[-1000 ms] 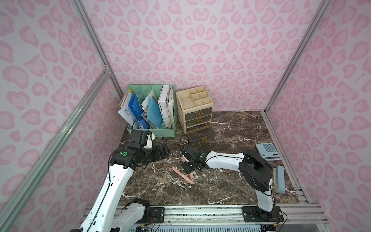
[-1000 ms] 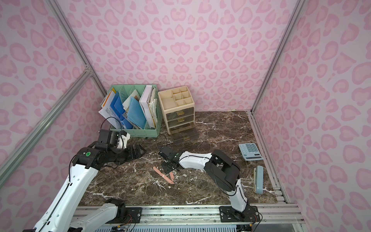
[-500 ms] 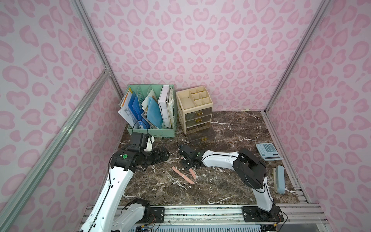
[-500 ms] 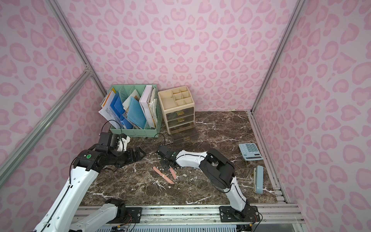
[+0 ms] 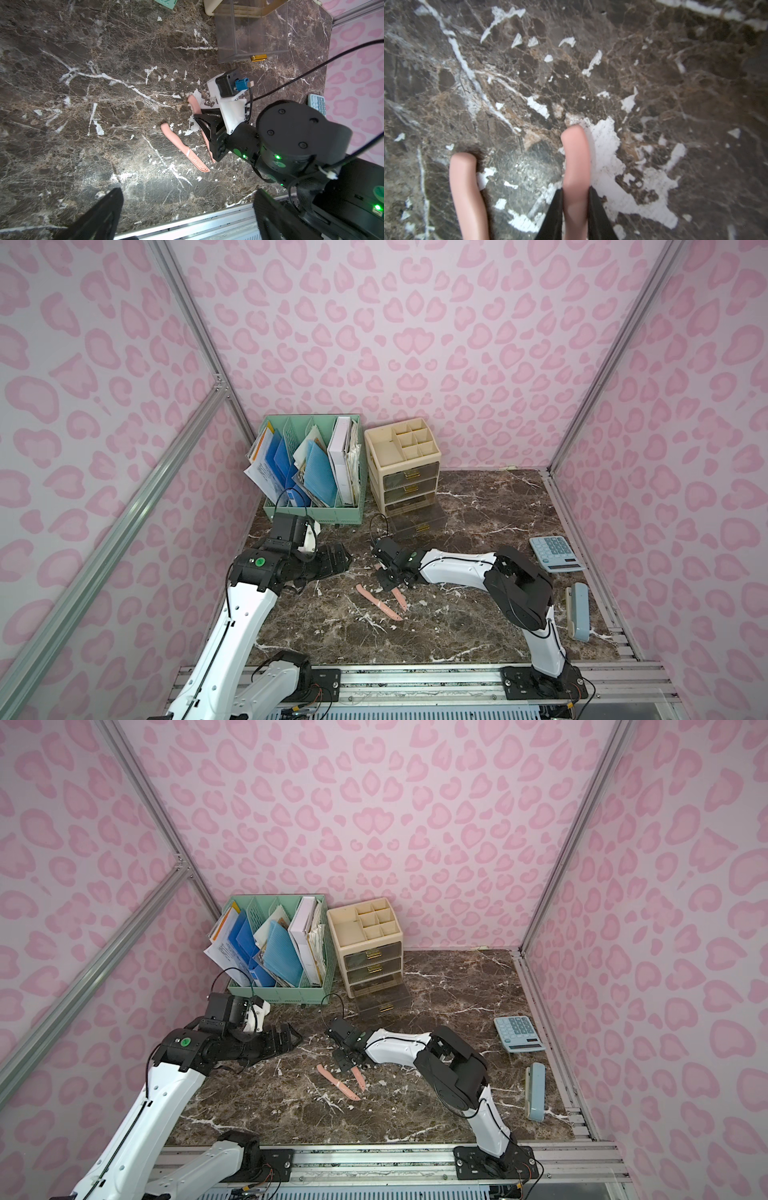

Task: Place the fruit knives into the drawer by color
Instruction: Pick up the fruit knife from the center of the board.

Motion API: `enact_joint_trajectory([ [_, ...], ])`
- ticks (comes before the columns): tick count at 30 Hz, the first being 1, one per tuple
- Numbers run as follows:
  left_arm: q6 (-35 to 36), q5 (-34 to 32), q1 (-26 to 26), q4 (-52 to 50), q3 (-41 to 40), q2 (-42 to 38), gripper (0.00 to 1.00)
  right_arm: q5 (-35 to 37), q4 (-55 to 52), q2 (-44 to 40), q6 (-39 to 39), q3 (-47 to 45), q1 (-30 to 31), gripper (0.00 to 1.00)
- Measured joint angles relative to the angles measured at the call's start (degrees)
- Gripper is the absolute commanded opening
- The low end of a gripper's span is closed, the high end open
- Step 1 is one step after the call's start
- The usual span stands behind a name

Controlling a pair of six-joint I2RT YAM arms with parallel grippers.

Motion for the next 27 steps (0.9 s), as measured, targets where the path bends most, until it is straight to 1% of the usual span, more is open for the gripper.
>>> enact_joint_trajectory([
  [15, -0.04, 0.00, 0.00, 0.55, -0.07, 0.61, 0.99, -0.61, -1.09, -2.27, 0.04, 0.00, -0.39, 0.15],
  [27, -0.02, 0.02, 0.00, 1.33, 1.86, 3.10, 0.99, -0.85, -1.70, -3.72, 0.44, 0.00, -1.42, 0.15],
])
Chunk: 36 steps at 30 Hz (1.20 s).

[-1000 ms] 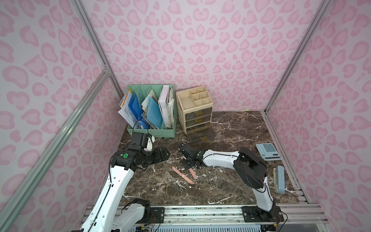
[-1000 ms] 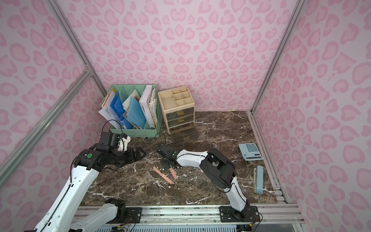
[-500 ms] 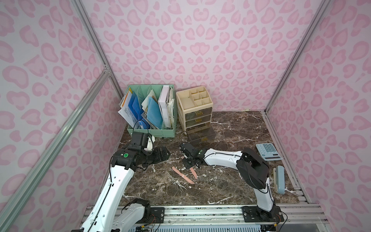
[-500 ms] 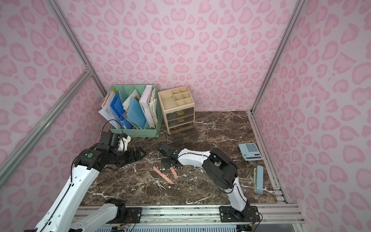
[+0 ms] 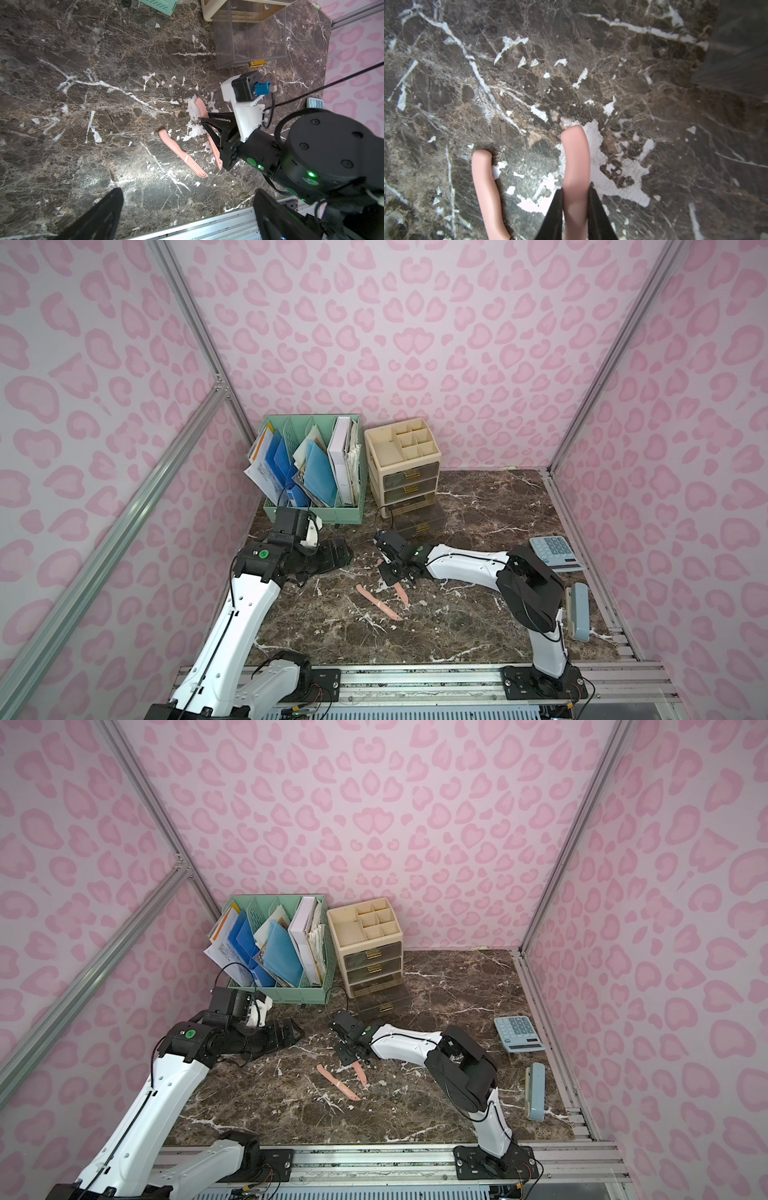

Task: Place the fruit knives into the drawer by color
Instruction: Pick up the fruit knife from the center of the board.

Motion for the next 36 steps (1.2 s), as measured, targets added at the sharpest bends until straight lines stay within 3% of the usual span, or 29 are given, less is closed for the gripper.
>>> enact_joint_trajectory([
  [18, -0.07, 1.27, 0.04, 2.03, 5.18, 6.05, 0.99, -2.16, -2.29, -5.31, 2.23, 2.51, -3.32, 0.15],
  [36, -0.87, 6.78, -0.02, 5.92, 21.79, 23.98, 0.99, -6.14, -8.00, -5.90, 14.78, 13.20, -17.18, 0.18],
])
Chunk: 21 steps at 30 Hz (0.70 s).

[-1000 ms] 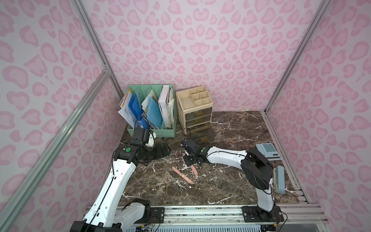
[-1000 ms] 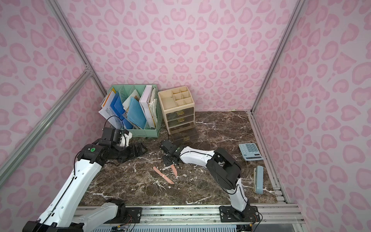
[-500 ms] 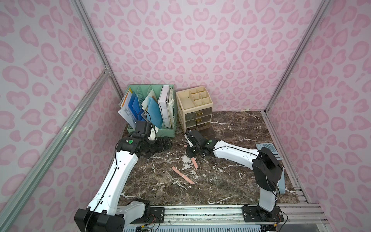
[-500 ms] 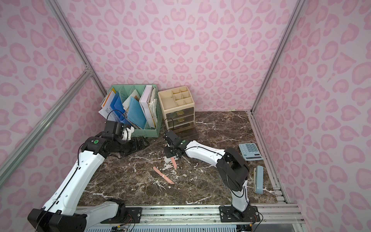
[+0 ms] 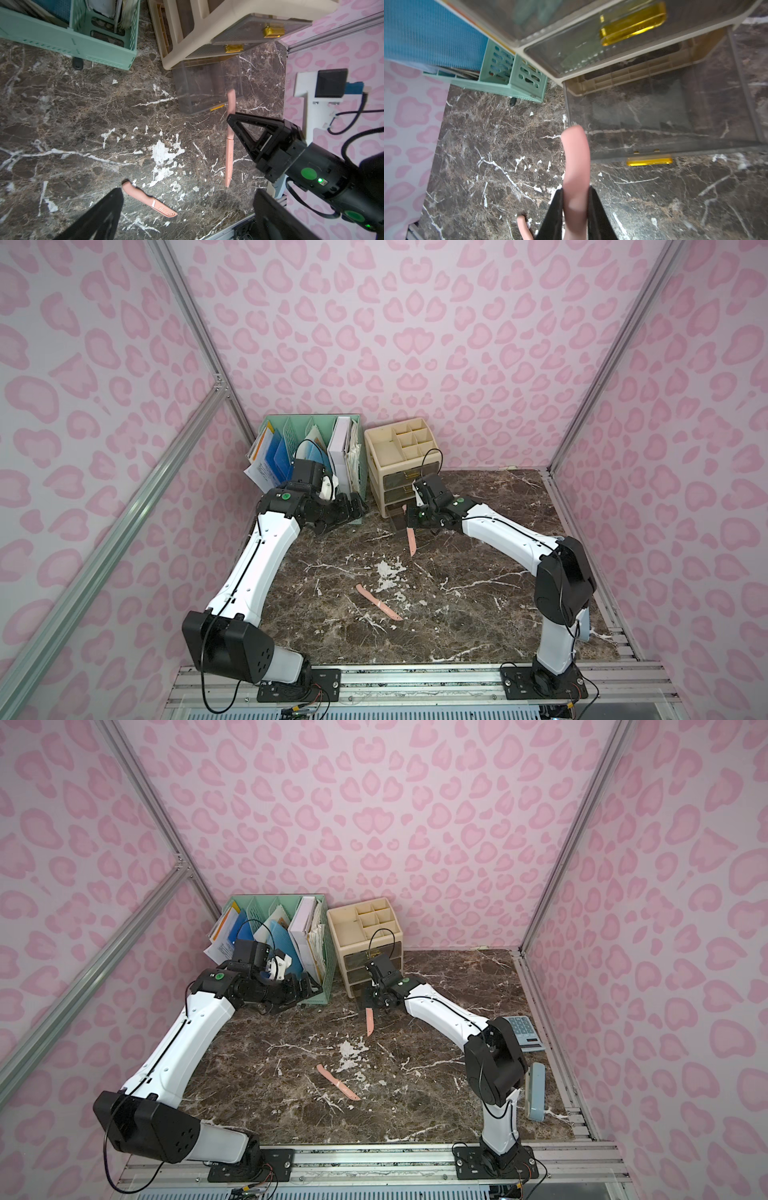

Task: Place the fruit knives into the drawer by color
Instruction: Pick up the fruit knife from the center of the board, then place the fruit knife in the drawer.

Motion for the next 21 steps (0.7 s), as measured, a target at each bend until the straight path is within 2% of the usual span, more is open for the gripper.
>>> enact_joint_trajectory([
  [11, 2.80, 2.73, -2.69, 2.69, 6.86, 7.45, 0.99, -4.94, -3.78, 6.86, 15.26, 9.97, -5.77, 0.19],
  [21, 4.72, 4.15, -4.59, 3.80, 9.90, 10.34, 0.99, -8.35, -4.39, 10.34, 29.22, 9.35, -8.76, 0.19],
])
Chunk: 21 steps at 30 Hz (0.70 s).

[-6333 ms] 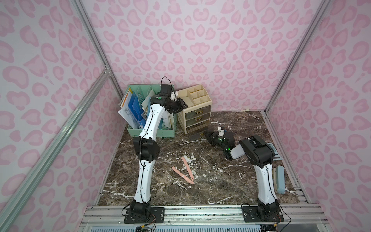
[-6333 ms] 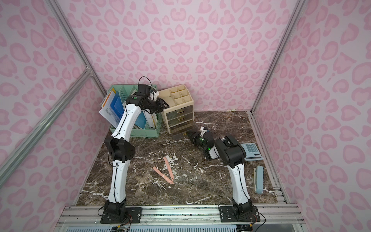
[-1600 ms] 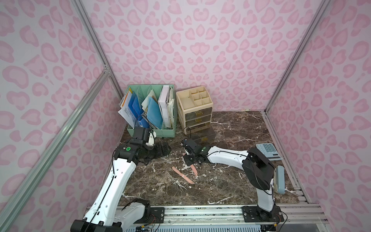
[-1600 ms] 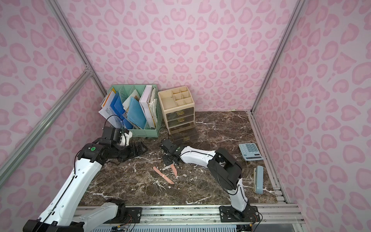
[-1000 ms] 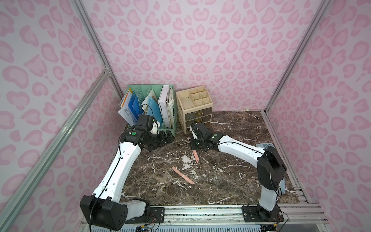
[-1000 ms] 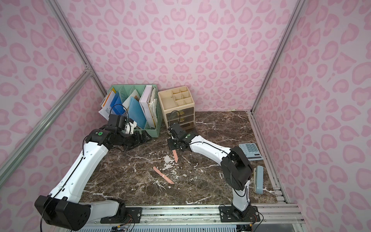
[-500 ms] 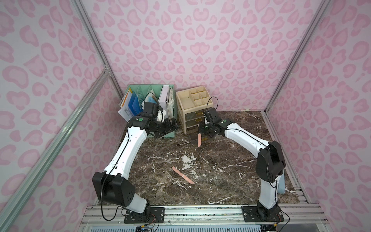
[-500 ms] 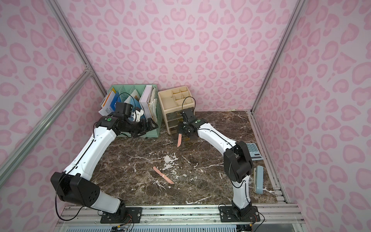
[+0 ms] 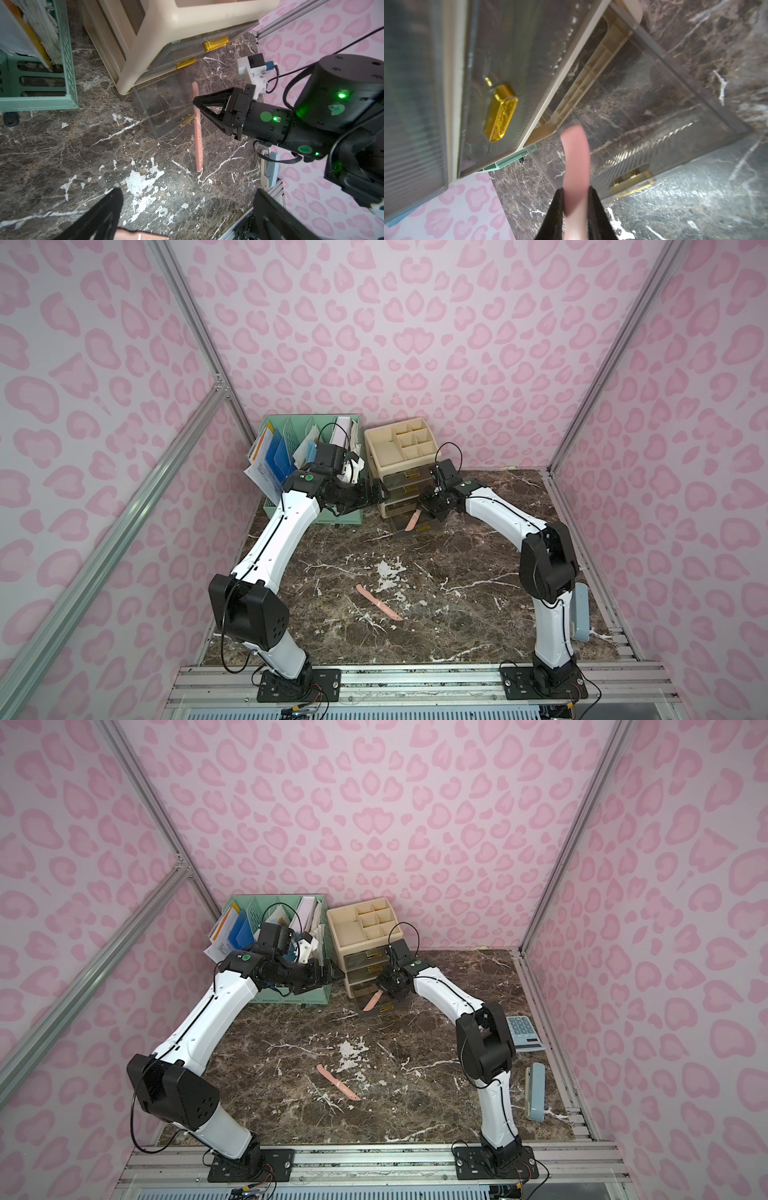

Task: Place the fruit knives into the drawer by color
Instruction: Place the fruit knife in the drawer.

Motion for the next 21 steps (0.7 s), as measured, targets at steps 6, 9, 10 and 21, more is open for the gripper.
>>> enact_joint_trajectory([
  [6, 0.90, 0.94, -0.07, 0.50, -0.46, 0.50, 0.99, -0.90, -0.28, 2.51, 5.20, 1.38, -0.59, 0.19],
  [9, 0.96, 1.03, -0.04, 0.76, -0.63, 0.61, 0.99, -1.03, -0.55, 4.76, 6.56, 3.43, -1.09, 0.20],
  [10, 1.05, 1.11, -0.04, 0.85, -0.52, 0.66, 0.99, -1.03, -0.92, 5.46, 7.30, 4.22, -1.29, 0.20],
  [21, 1.07, 1.38, -0.04, 1.31, 0.11, 1.20, 0.99, -1.53, -1.95, 10.56, 8.83, 9.57, -2.78, 0.29],
])
